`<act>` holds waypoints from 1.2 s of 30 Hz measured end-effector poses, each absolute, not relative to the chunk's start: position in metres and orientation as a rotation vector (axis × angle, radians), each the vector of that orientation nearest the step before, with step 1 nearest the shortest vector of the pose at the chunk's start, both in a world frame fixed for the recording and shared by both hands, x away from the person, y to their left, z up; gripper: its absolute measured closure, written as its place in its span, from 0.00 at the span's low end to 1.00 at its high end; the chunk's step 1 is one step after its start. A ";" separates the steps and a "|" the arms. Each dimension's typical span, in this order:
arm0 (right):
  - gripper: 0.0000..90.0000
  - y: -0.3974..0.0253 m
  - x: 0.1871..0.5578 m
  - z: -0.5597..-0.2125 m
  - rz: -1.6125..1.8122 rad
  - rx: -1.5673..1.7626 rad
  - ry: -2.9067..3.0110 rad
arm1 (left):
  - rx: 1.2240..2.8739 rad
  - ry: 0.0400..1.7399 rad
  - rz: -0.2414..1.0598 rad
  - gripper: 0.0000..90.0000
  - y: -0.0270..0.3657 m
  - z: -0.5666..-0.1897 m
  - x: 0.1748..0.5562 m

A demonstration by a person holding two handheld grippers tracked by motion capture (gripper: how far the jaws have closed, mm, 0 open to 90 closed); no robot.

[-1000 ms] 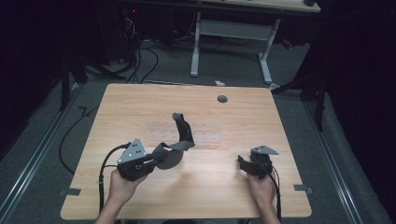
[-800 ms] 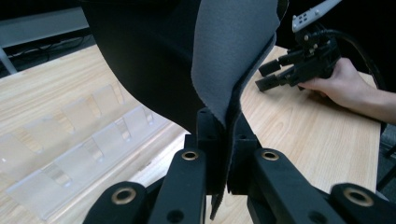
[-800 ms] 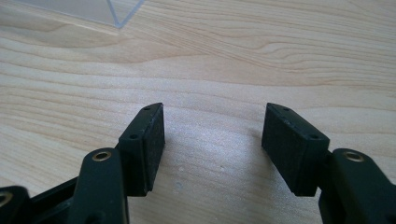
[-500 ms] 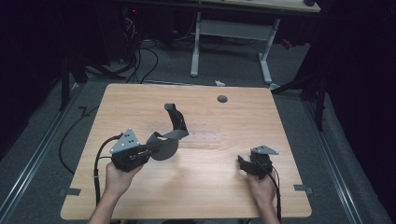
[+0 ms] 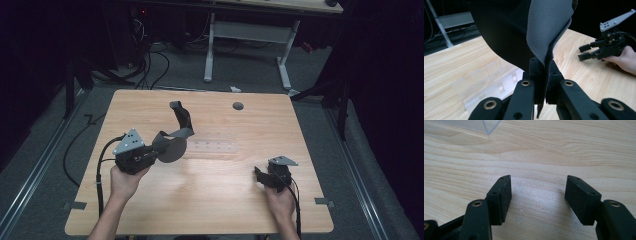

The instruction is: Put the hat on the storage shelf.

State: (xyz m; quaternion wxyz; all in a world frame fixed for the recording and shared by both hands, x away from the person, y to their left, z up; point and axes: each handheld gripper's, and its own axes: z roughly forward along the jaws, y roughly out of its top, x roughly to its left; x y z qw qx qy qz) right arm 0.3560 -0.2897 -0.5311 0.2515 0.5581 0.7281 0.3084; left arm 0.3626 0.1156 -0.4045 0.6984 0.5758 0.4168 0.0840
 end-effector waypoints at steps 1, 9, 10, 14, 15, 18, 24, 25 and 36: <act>0.43 -0.290 0.356 -0.531 0.839 1.518 1.981 | 1.279 0.930 0.190 0.96 0.116 -0.403 0.364; 0.43 -0.290 0.356 -0.531 0.838 1.518 1.984 | 1.279 0.939 0.230 0.96 0.115 -0.399 0.380; 0.43 -0.290 0.356 -0.531 0.839 1.517 1.982 | 1.281 0.942 0.236 0.96 0.115 -0.400 0.383; 0.43 -0.290 0.356 -0.531 0.838 1.516 1.983 | 1.278 0.956 0.260 0.96 0.112 -0.402 0.394; 0.43 -0.290 0.356 -0.531 0.838 1.516 1.983 | 1.277 0.959 0.267 0.96 0.112 -0.403 0.397; 0.43 -0.290 0.356 -0.531 0.838 1.518 1.984 | 1.260 0.969 0.283 0.96 0.111 -0.403 0.404; 0.43 -0.290 0.356 -0.531 0.838 1.518 1.983 | 1.243 0.985 0.346 0.96 0.111 -0.407 0.416; 0.43 -0.290 0.356 -0.531 0.838 1.522 1.982 | 1.241 0.987 0.355 0.96 0.111 -0.407 0.417; 0.42 -0.289 0.356 -0.531 0.839 1.520 1.981 | 1.238 1.004 0.421 0.96 0.127 -0.413 0.420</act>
